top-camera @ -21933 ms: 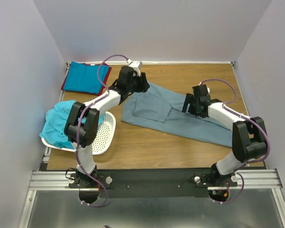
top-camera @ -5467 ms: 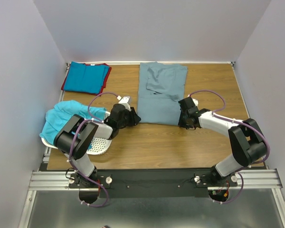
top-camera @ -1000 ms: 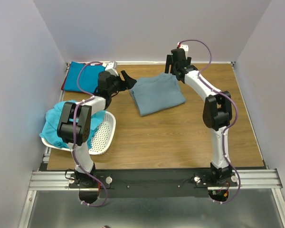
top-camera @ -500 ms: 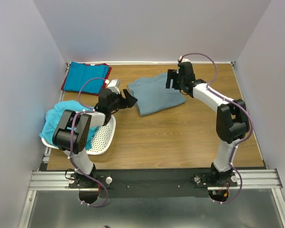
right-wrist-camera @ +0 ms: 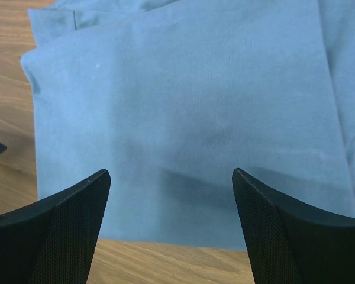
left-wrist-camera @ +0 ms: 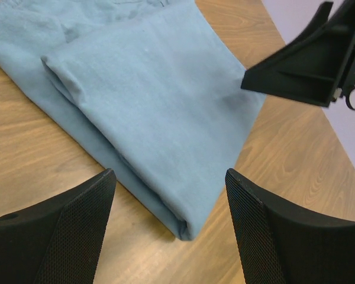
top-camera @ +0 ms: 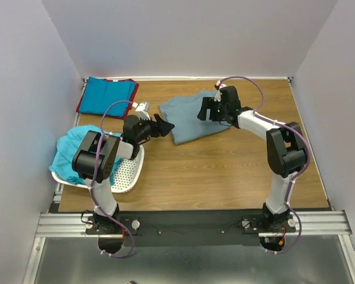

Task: Fold and stack the t-shirts
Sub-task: Fold the tshirt

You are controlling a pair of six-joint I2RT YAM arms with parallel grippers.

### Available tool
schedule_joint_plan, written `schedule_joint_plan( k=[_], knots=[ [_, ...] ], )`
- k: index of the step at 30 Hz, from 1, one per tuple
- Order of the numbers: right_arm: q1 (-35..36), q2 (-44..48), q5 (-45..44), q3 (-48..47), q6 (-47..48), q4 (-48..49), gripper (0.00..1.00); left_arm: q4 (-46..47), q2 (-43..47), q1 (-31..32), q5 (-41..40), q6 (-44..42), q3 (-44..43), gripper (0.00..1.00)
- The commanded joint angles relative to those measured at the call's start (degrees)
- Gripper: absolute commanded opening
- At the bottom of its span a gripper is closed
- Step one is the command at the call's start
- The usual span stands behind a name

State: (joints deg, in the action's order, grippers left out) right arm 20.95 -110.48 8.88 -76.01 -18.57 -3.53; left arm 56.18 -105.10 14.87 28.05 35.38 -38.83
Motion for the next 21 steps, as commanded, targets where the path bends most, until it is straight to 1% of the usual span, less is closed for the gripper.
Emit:
schedule_joint_plan(
  k=[1,2,7,8,10,11,13,14,17,21],
  knots=[
    [0.4,-2.0,2.3,1.4,-1.1,1.6,0.9,-2.8,-2.8,0.2,-2.6,-0.4,-4.7,0.82],
    [0.4,-2.1,2.4,1.6,-1.3,1.5,0.9,-6.2,-3.3,0.2,-4.3,-0.7,-5.5,0.82],
    [0.4,-2.1,1.8,2.1,-1.5,1.6,0.9,-14.9,-4.1,0.2,-9.1,-1.5,-11.2,0.82],
    [0.4,-2.1,1.5,2.2,-1.5,1.5,0.9,-19.0,-4.1,0.2,-10.8,-1.9,-12.2,0.83],
    [0.4,-1.9,1.0,2.5,-1.6,1.6,0.9,-22.6,-4.6,0.2,-12.1,-2.2,-14.3,0.83],
    [0.3,-1.9,1.0,2.5,-1.6,1.6,0.9,-22.6,-4.7,0.2,-12.3,-2.2,-14.9,0.83],
    [0.4,-1.8,1.0,2.6,-1.6,1.6,0.9,-25.3,-5.6,0.3,-12.5,-2.6,-16.9,0.83],
    [0.4,-1.8,0.8,2.6,-1.9,1.6,0.9,-28.2,-6.2,0.4,-12.9,-2.8,-17.9,0.83],
    [0.4,-1.8,0.6,2.6,-2.2,1.5,0.9,-31.5,-7.8,1.0,-13.8,-2.9,-20.3,0.83],
    [0.4,-1.8,0.4,2.6,-2.4,1.6,0.9,-32.4,-8.9,1.1,-13.8,-2.3,-20.8,0.83]
  ],
)
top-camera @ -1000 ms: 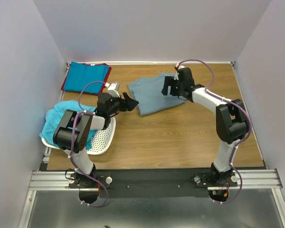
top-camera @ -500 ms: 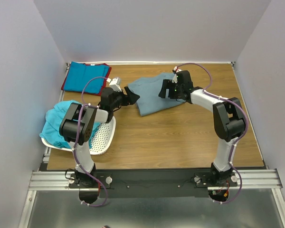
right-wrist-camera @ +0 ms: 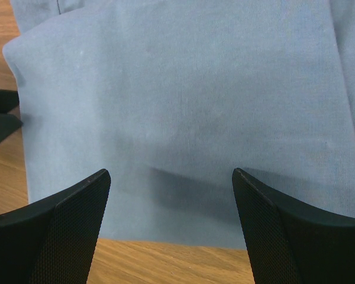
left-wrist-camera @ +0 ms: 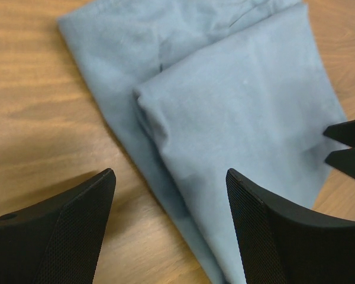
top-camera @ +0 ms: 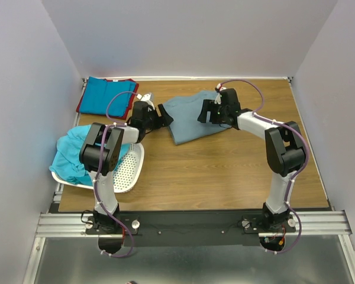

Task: Fold and stack the t-shirts
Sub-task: Fold the tshirt, then neatly place the folded tshirt to the corner

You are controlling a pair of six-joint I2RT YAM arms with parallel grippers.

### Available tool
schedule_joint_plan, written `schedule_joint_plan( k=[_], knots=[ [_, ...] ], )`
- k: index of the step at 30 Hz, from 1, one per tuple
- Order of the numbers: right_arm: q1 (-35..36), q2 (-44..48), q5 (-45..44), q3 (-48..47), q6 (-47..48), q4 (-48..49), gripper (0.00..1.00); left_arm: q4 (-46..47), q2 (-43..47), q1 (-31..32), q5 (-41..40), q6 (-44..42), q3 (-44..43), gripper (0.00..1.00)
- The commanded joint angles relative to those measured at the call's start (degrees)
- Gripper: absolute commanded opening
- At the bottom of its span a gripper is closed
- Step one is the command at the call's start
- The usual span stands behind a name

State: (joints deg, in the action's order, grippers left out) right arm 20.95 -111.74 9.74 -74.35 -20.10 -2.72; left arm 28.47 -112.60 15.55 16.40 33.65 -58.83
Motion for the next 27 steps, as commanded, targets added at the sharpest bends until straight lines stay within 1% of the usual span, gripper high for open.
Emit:
schedule_joint_plan(
  k=[1,4,8,19,27],
  knots=[
    [0.4,-0.4,-0.4,1.0,-0.9,0.7,0.9,-4.7,-2.0,0.4,-2.1,-0.5,-1.1,0.83],
    [0.4,-0.1,-0.4,1.0,-1.0,0.8,0.9,-4.5,-3.1,0.4,-1.5,-0.2,-1.4,0.83],
    [0.4,0.2,-0.6,1.2,-0.9,0.7,0.9,-1.7,-3.7,0.5,1.0,0.5,-1.0,0.83],
    [0.4,0.5,-0.5,1.1,-1.7,0.7,0.9,-4.4,-4.9,2.2,1.4,0.5,-3.4,0.83],
    [0.4,1.0,-0.5,1.5,-2.0,0.7,0.9,-5.1,-5.0,3.3,2.0,1.2,-3.3,0.83]
  ],
)
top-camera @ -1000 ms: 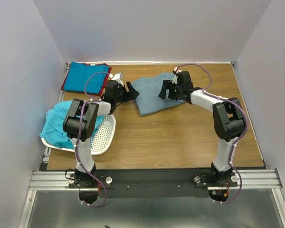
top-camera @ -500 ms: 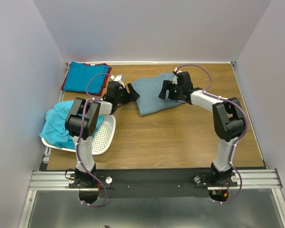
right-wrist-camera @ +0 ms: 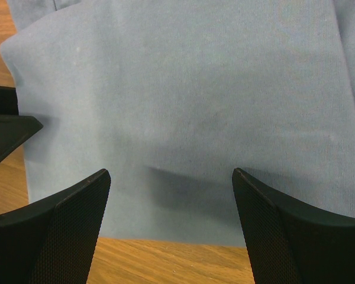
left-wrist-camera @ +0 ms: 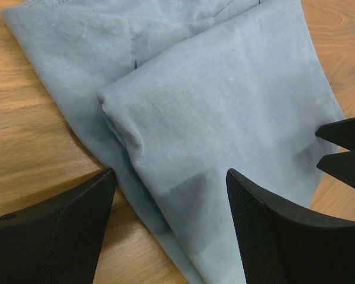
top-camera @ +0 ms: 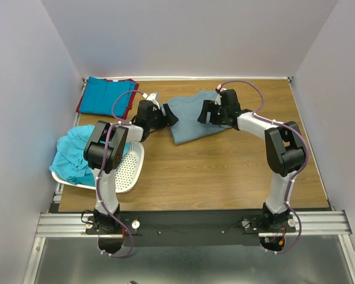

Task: Fold and stack the t-shirts
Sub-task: Neatly place the folded tshirt to the corner

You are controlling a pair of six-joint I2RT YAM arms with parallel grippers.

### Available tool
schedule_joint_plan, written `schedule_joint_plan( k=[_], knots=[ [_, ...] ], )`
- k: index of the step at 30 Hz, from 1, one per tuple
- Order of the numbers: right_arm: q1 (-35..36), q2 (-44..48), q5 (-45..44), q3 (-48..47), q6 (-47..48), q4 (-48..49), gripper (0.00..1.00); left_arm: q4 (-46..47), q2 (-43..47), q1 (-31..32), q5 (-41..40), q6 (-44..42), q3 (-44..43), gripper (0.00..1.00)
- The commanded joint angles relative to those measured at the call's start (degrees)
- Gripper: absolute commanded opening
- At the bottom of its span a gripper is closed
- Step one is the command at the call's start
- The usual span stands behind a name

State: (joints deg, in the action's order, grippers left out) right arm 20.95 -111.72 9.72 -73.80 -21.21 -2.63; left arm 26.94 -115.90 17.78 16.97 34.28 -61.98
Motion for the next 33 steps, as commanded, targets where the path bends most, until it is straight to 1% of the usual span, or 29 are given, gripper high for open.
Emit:
schedule_joint_plan(
  k=[1,8,14,23,33],
  knots=[
    [0.4,1.0,-0.3,0.9,-0.9,0.6,0.9,-3.6,-1.9,1.4,1.4,0.7,-0.2,0.83],
    [0.4,1.1,0.8,1.1,-1.3,0.6,0.9,-3.7,-1.5,3.8,1.1,1.8,0.1,0.83],
    [0.3,1.2,1.9,1.7,-1.7,0.8,0.9,-3.7,-2.8,6.1,0.9,3.1,-1.8,0.83],
    [0.4,1.1,3.0,2.8,-2.5,1.3,0.9,-3.7,-3.8,8.1,0.3,4.7,-4.9,0.78],
    [0.4,-1.0,4.4,5.7,-4.6,2.1,0.89,-3.6,-5.0,10.6,-1.3,6.7,-6.9,0.77]
  ],
)
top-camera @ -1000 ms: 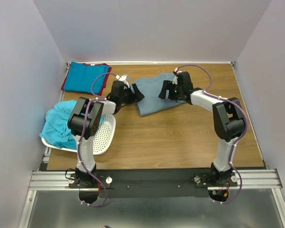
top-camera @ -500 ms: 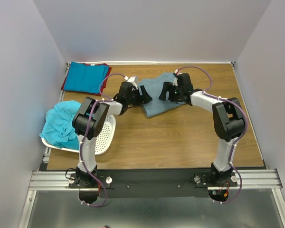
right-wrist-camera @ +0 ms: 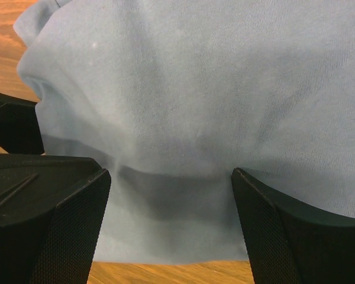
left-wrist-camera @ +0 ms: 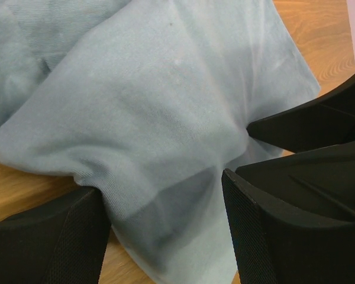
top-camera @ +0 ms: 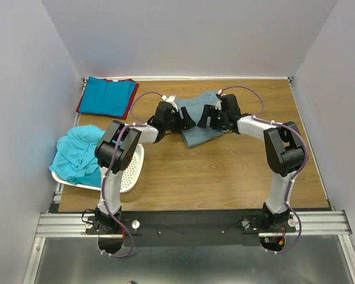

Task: Fold and stack the t-shirts
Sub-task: Neatly place the folded tshirt to the corner

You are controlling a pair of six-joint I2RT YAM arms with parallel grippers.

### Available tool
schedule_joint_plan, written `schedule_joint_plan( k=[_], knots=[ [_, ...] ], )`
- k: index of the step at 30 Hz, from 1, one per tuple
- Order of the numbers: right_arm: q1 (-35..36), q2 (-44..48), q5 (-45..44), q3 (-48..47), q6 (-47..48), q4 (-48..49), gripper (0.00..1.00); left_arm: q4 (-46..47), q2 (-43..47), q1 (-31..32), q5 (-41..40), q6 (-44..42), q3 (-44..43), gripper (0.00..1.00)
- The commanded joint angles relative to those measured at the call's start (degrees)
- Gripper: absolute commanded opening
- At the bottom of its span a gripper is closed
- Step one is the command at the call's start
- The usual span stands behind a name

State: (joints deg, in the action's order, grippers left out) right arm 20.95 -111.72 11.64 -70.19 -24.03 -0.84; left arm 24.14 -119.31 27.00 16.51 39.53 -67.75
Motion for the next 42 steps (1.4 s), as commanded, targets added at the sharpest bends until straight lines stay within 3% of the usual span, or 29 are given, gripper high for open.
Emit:
schedule_joint_plan(
  k=[1,5,9,13,16,17,20,26,34,42],
  knots=[
    [0.4,-1.0,2.7,2.4,-1.9,0.3,0.89,-0.8,-1.6,1.6,-1.0,1.7,-1.4,0.77],
    [0.4,-0.3,3.4,4.3,-2.2,2.6,0.89,-0.6,-2.2,2.1,-1.9,2.3,-1.8,0.76],
    [0.4,1.1,3.7,6.0,-2.2,3.1,0.89,-0.2,-2.1,2.5,-3.7,2.7,-1.9,0.66],
    [0.4,2.3,3.9,7.7,-2.3,3.4,0.89,-0.3,-2.2,2.7,-4.7,2.7,-2.3,0.49],
    [0.4,3.3,4.6,8.7,-2.3,3.9,0.89,-0.4,-2.1,2.6,-5.2,2.0,-2.7,0.28],
    [0.4,4.0,4.7,9.2,-2.2,3.8,0.89,-1.1,-2.0,2.6,-5.7,1.5,-3.0,0.15],
    [0.4,5.4,4.4,10.1,-1.7,3.8,0.89,-3.8,-1.0,2.4,-7.1,-1.4,-4.2,0.0],
    [0.4,11.4,3.7,11.6,-0.8,2.8,0.91,-10.6,3.4,0.9,-10.0,-10.7,-6.7,0.0],
    [0.4,18.1,0.5,11.7,0.4,-0.7,0.92,-24.0,7.9,-2.5,-14.8,-33.8,-14.0,0.0],
    [0.4,20.6,-0.2,11.7,1.1,-1.7,0.92,-35.4,7.9,-6.2,-16.1,-47.8,-21.1,0.0]
  ],
)
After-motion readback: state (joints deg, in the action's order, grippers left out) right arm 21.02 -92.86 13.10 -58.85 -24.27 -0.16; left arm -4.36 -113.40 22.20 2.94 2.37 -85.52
